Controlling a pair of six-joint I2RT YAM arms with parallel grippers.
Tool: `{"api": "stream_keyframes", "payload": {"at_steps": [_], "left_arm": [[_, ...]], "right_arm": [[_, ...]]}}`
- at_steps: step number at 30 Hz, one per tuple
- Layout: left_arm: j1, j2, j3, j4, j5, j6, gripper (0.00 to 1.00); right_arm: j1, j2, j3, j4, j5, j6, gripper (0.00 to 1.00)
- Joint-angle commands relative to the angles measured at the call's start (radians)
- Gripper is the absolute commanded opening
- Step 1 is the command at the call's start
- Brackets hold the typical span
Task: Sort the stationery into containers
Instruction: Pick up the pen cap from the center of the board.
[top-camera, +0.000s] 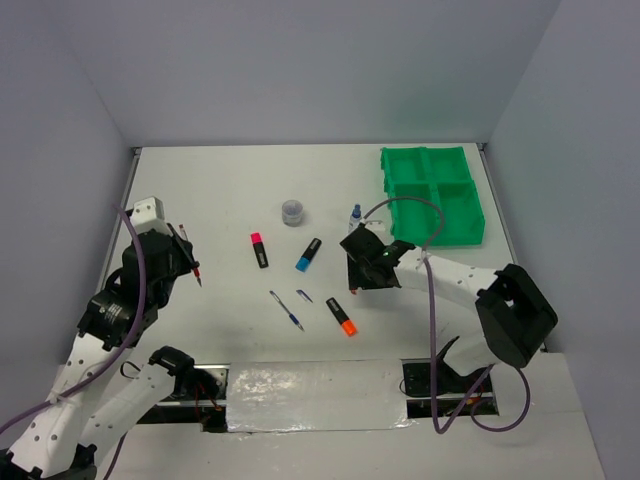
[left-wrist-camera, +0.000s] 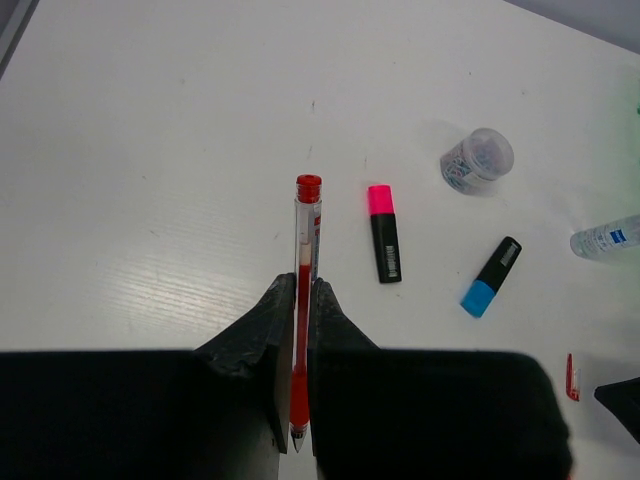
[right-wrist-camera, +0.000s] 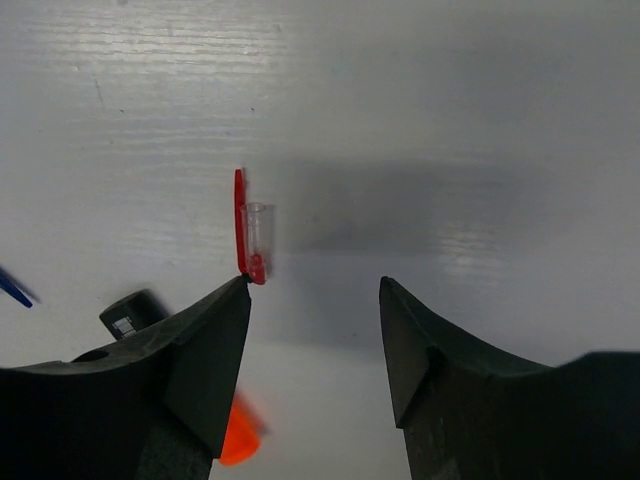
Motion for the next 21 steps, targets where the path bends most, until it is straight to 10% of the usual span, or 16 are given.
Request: {"api": "stream_keyframes", "payload": {"at_steps": [1, 21], "left_arm": [[0.010, 0.002, 0.034, 0.030, 0.006, 0.010, 0.00], [0.013, 0.004, 0.031, 0.035, 0.019, 0.013, 0.00]], "right_arm": [[0.019, 0.051, -0.011, 0.104, -0.034, 0.033, 0.61], [0.043, 0.165, 0.003, 0.152, -0.076, 0.054, 0.41]]}}
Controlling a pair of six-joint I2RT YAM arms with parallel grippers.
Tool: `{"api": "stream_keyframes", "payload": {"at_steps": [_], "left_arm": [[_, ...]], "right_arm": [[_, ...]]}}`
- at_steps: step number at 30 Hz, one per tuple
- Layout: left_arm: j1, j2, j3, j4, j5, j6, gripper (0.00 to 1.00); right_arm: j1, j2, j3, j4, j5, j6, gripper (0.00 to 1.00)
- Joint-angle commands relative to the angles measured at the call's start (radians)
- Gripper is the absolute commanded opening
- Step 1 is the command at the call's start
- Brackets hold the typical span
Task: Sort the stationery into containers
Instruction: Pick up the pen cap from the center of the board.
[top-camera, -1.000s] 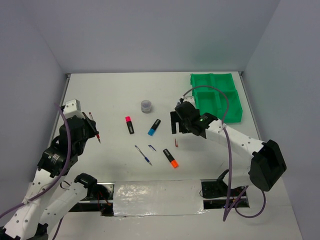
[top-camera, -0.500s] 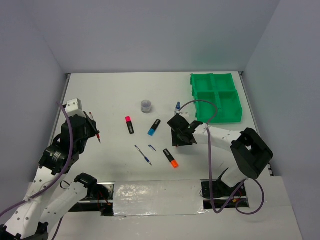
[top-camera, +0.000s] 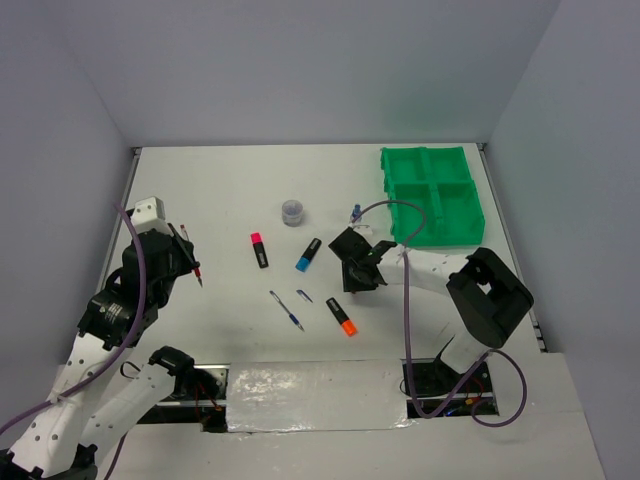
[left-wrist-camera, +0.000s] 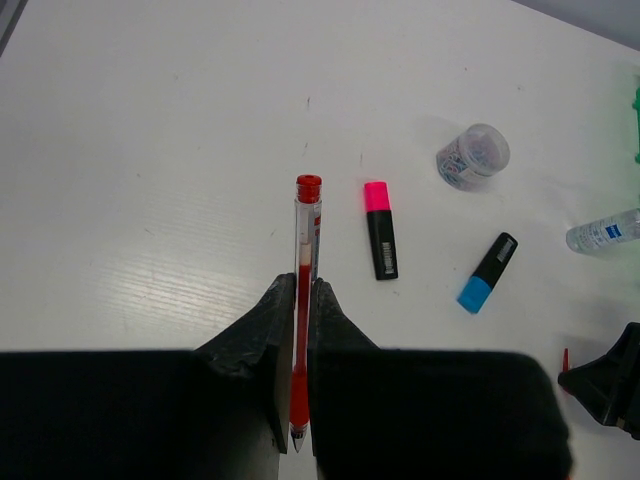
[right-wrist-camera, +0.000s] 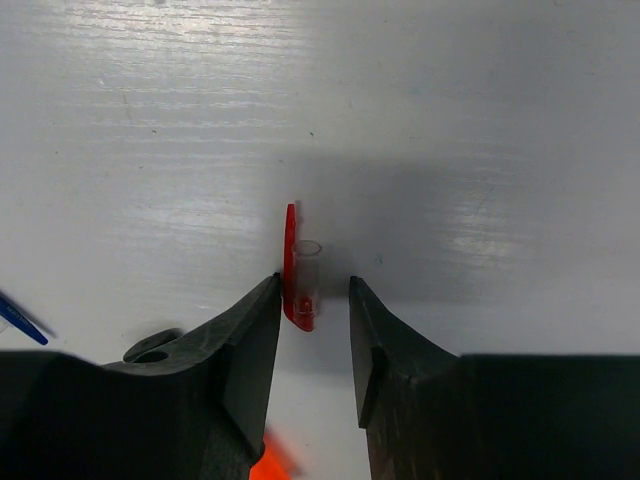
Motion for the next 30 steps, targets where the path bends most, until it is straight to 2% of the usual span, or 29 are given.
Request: {"api": "stream_keyframes", "payload": {"at_steps": [1, 3, 6, 7, 8, 9, 16, 21, 26, 30], "left_arm": [[0.006, 0.000, 0.031, 0.034, 0.000, 0.014, 0.00], [0.008, -0.002, 0.032, 0.034, 0.002, 0.014, 0.00], [0.008, 0.000, 0.029, 0.033, 0.000, 0.014, 0.00], [0.008, 0.001, 0.031, 0.033, -0.002, 0.012, 0.00], [0.008, 0.001, 0.031, 0.033, -0.003, 0.014, 0.00], [0.008, 0.003, 0.031, 0.031, -0.003, 0.014, 0.00], [0.008, 0.007, 0.028, 0.033, 0.001, 0.012, 0.00], [0.008, 0.027, 0.028, 0.036, 0.020, 0.009, 0.00], [0.008, 0.038, 0.029, 0.040, 0.025, 0.005, 0.00], [0.008, 0.043, 0.031, 0.039, 0.025, 0.003, 0.00]], "right_arm": [[0.012, -0.004, -0.026, 0.063, -0.022, 0.024, 0.40], [0.012, 0.010, -0.038, 0.085, -0.046, 0.023, 0.40], [0.013, 0.038, -0.038, 0.105, -0.063, 0.024, 0.31], [0.012, 0.045, -0.040, 0.108, -0.068, 0.024, 0.22], [0.012, 0.046, -0.041, 0.111, -0.072, 0.024, 0.19], [0.012, 0.046, -0.043, 0.112, -0.074, 0.023, 0.01], [0.012, -0.045, -0.107, 0.200, -0.120, -0.023, 0.00], [0.004, -0.131, -0.165, 0.238, -0.079, -0.029, 0.00], [-0.005, -0.117, -0.152, 0.221, -0.053, -0.037, 0.00], [-0.005, -0.004, -0.083, 0.105, 0.015, -0.046, 0.00]]}}
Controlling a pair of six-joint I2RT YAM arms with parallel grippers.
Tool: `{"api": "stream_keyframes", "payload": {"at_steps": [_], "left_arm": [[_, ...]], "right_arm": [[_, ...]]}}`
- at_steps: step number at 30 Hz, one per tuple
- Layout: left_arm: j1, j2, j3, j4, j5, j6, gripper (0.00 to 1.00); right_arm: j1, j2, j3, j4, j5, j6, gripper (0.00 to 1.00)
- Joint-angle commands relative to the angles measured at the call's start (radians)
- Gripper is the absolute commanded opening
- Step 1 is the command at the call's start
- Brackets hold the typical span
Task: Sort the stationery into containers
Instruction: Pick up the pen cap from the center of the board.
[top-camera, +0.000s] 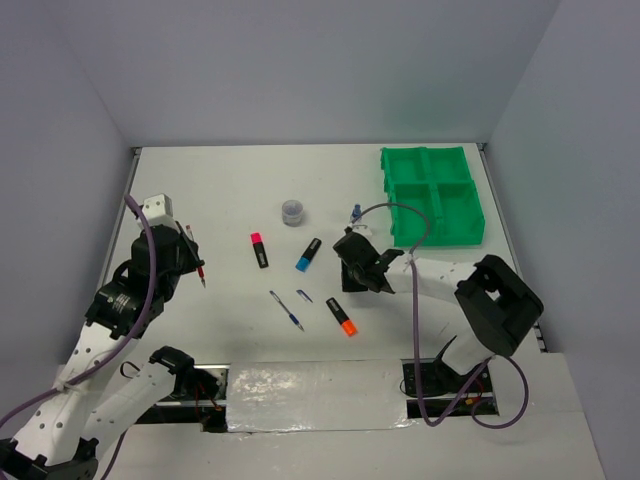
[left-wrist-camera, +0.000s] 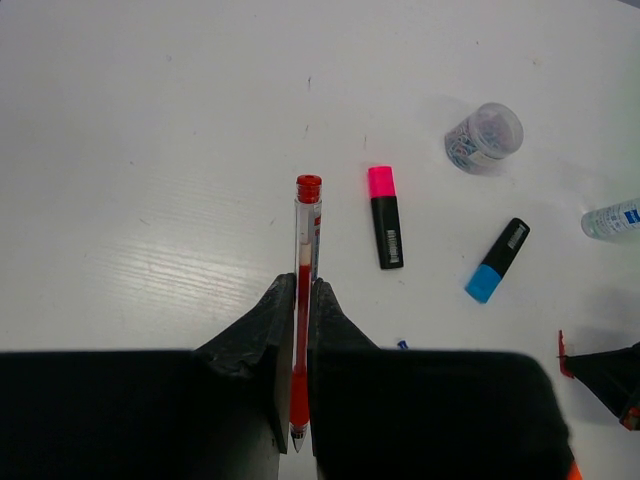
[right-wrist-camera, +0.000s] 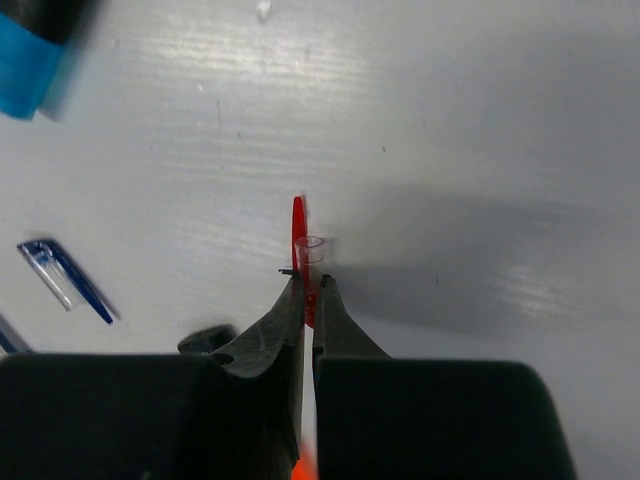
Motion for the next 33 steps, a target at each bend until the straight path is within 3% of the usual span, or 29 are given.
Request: {"api": "stream_keyframes", "payload": {"at_steps": [1, 4, 12, 22, 24, 26, 29, 33], "left_arm": [[0.006, 0.001, 0.032, 0.039, 0.005, 0.004, 0.00], [0.006, -0.002, 0.031, 0.037, 0.002, 0.004, 0.00], [0.006, 0.001, 0.032, 0.037, 0.002, 0.011, 0.00], [0.006, -0.004, 0.032, 0.037, 0.003, 0.012, 0.00], [0.006, -0.004, 0.032, 0.037, 0.002, 0.014, 0.00], [0.006, -0.004, 0.032, 0.037, 0.002, 0.014, 0.00], [0.006, -0.007, 0.034, 0.039, 0.000, 0.017, 0.00], [0.006, -0.005, 0.034, 0.039, -0.001, 0.018, 0.00]], "right_arm": [[-0.006, 0.103, 0.067, -0.111, 0.084, -0.023, 0.00], [-0.008, 0.164, 0.076, -0.131, 0.065, -0.027, 0.03], [-0.006, 0.187, 0.067, -0.135, 0.045, -0.021, 0.27], [-0.009, 0.164, 0.093, -0.163, 0.060, -0.047, 0.30], [-0.017, 0.189, 0.111, -0.169, 0.054, -0.053, 0.29], [-0.024, 0.200, 0.112, -0.160, 0.040, -0.058, 0.21], [-0.028, 0.209, 0.107, -0.155, 0.043, -0.052, 0.02], [-0.028, 0.212, 0.096, -0.154, 0.061, -0.059, 0.00]]}}
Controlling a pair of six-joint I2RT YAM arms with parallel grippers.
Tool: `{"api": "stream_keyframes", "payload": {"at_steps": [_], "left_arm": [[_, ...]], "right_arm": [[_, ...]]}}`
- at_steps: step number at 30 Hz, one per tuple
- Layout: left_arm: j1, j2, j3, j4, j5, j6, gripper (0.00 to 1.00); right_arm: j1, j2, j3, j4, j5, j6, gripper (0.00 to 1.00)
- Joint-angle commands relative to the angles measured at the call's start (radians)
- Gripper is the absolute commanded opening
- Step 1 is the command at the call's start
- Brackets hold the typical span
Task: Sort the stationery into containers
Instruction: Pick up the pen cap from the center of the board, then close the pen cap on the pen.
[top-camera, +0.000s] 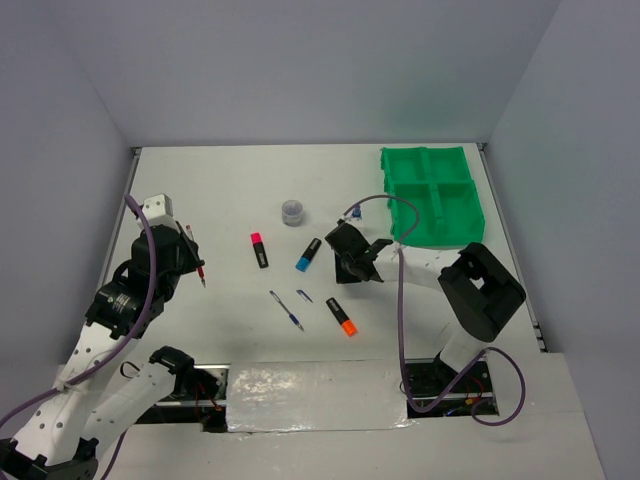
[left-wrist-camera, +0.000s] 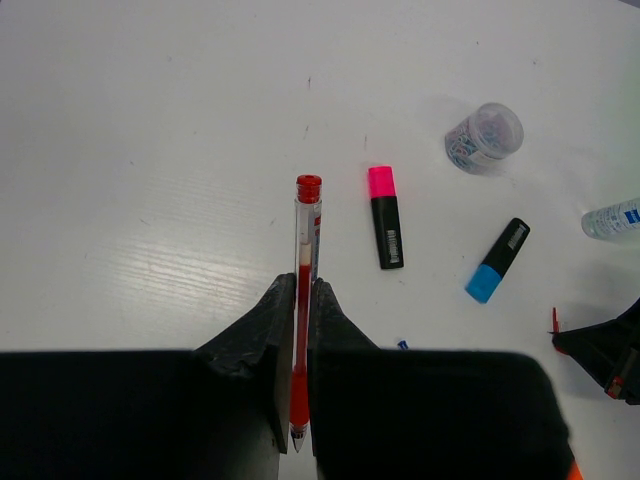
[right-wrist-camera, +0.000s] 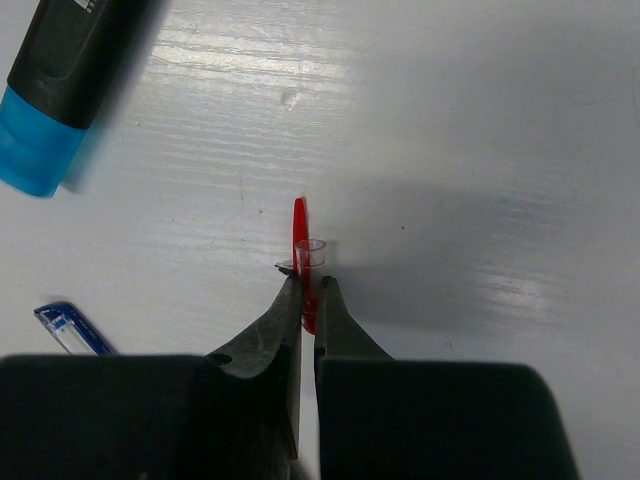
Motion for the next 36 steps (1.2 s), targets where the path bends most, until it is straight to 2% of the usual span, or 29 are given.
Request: {"api": "stream_keyframes", "payload": {"at_steps": [1, 10, 13, 16, 18, 20, 25, 27, 30, 32, 36], "left_arm": [[0.006, -0.007, 0.034, 0.037, -0.002, 0.017, 0.00], [0.006, -0.005, 0.034, 0.039, 0.001, 0.010, 0.00], [0.006, -0.007, 0.029, 0.054, 0.023, -0.005, 0.00], [0.006, -0.018, 0.018, 0.100, 0.128, -0.022, 0.00], [0.006, -0.030, 0.009, 0.172, 0.202, -0.039, 0.00], [0.006, -0.039, -0.003, 0.244, 0.332, -0.073, 0.00], [0.004, -0.041, -0.055, 0.590, 0.611, -0.183, 0.00], [0.004, -0.015, -0.078, 0.755, 0.673, -0.222, 0.00], [0.003, 0.030, -0.092, 0.938, 0.783, -0.326, 0.00], [0.001, 0.039, -0.113, 1.026, 0.834, -0.367, 0.00], [-0.032, 0.035, -0.137, 1.123, 0.820, -0.415, 0.00]], "right_arm": [[-0.009, 0.065, -0.050, -0.116, 0.035, -0.026, 0.00], [0.000, -0.049, -0.090, -0.098, 0.100, 0.014, 0.00], [-0.002, -0.145, -0.137, -0.057, 0.098, 0.025, 0.00], [0.003, -0.286, -0.199, 0.009, 0.080, 0.019, 0.00], [0.009, -0.424, -0.251, 0.045, 0.054, 0.007, 0.00], [0.017, -0.524, -0.286, 0.101, 0.016, -0.013, 0.00], [0.083, -0.795, -0.372, 0.235, -0.217, -0.078, 0.00], [0.122, -0.848, -0.406, 0.275, -0.295, -0.087, 0.00], [0.217, -0.911, -0.412, 0.354, -0.301, -0.096, 0.00], [0.299, -0.920, -0.389, 0.364, -0.282, -0.105, 0.00], [0.406, -0.858, -0.329, 0.420, -0.244, -0.151, 0.00]]}}
